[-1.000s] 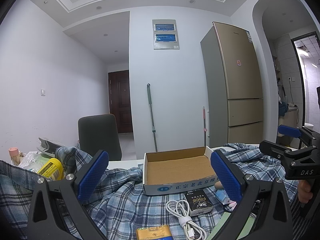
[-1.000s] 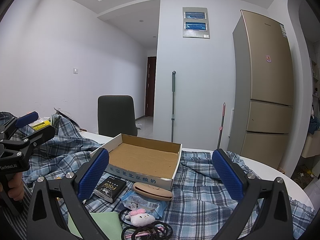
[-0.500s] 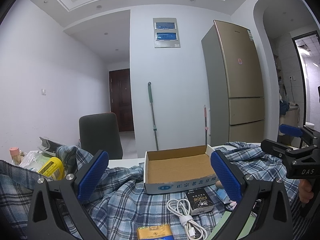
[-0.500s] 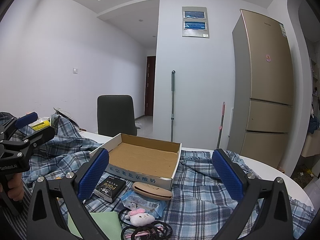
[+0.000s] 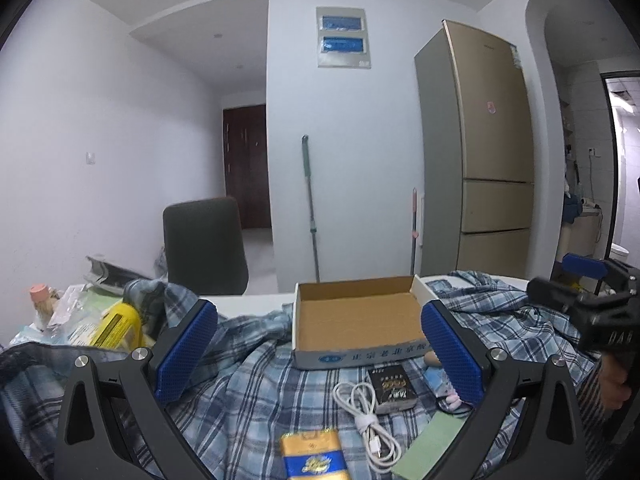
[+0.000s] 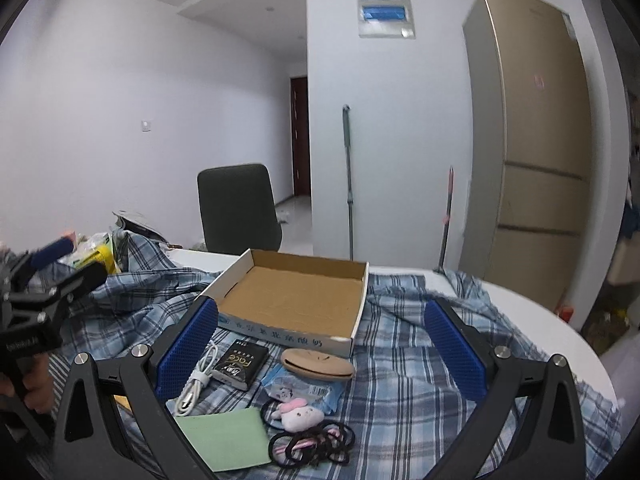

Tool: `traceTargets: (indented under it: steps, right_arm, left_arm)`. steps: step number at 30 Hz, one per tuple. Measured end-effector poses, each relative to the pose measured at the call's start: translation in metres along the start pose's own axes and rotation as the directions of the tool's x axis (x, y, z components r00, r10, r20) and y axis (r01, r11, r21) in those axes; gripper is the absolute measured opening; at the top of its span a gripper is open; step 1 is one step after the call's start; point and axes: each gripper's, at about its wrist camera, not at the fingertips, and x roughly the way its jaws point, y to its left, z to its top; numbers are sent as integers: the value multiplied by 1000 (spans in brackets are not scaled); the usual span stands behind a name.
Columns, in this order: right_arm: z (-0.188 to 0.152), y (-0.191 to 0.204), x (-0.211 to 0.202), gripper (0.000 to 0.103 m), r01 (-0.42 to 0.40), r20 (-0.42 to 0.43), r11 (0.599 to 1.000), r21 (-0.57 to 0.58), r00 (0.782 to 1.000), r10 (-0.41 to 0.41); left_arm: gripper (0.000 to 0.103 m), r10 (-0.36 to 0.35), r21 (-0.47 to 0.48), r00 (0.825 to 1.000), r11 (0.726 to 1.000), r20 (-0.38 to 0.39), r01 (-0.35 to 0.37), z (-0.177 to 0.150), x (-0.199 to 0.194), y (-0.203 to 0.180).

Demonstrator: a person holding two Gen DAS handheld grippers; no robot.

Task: Organize soft objects
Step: 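Grasp the black hair ties with the right gripper while the left grasps the cigarette pack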

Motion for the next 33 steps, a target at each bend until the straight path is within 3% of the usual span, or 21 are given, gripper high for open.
traceTargets:
  steps: [4,10,17,21,25,27,29,30,32,33]
  right_arm:
    - [1,-6,6,103,-19,-115,998,57,993,25]
    - [-17,-4,29,95,-95,-265,995,40,959,102]
    - [-62,-3,71,89,-158,-474,987,-21,871,129]
    - [-78,-5,86,86,-203,-552,979,19,814,180]
    - [-85,-3,96,72,-204,-605,979,17,777,172]
    - [-89,-2,100,58,-206,-630,978,12,759,168]
    - [-90,-2,98,32,-200,-632,980,-1,759,155]
    - [-90,-2,97,30,-204,-630,979,-2,760,157]
    - [-89,-1,93,11,-212,-618,977,-3,769,165]
    - [-88,-2,90,11,-207,-608,978,-10,778,158]
  left_arm:
    - [103,2,-25,996,1000,-93,-4,-1,-2,8]
    - [103,-6,-25,985,1000,-172,2,-19,-5,16]
    - [103,24,-20,973,999,-229,-29,-38,-2,23]
    - [103,37,2,968,999,-247,-37,-44,-1,21]
    - [103,33,13,965,999,-260,-30,-46,-1,17]
    - [103,34,29,964,999,-263,-27,-46,1,14]
    - [103,40,58,961,998,-274,-25,-45,3,10]
    - [103,41,64,959,998,-280,-24,-45,4,9]
    - [103,37,58,957,998,-288,-21,-44,4,11]
    - [103,36,56,955,998,-294,-20,-43,4,11]
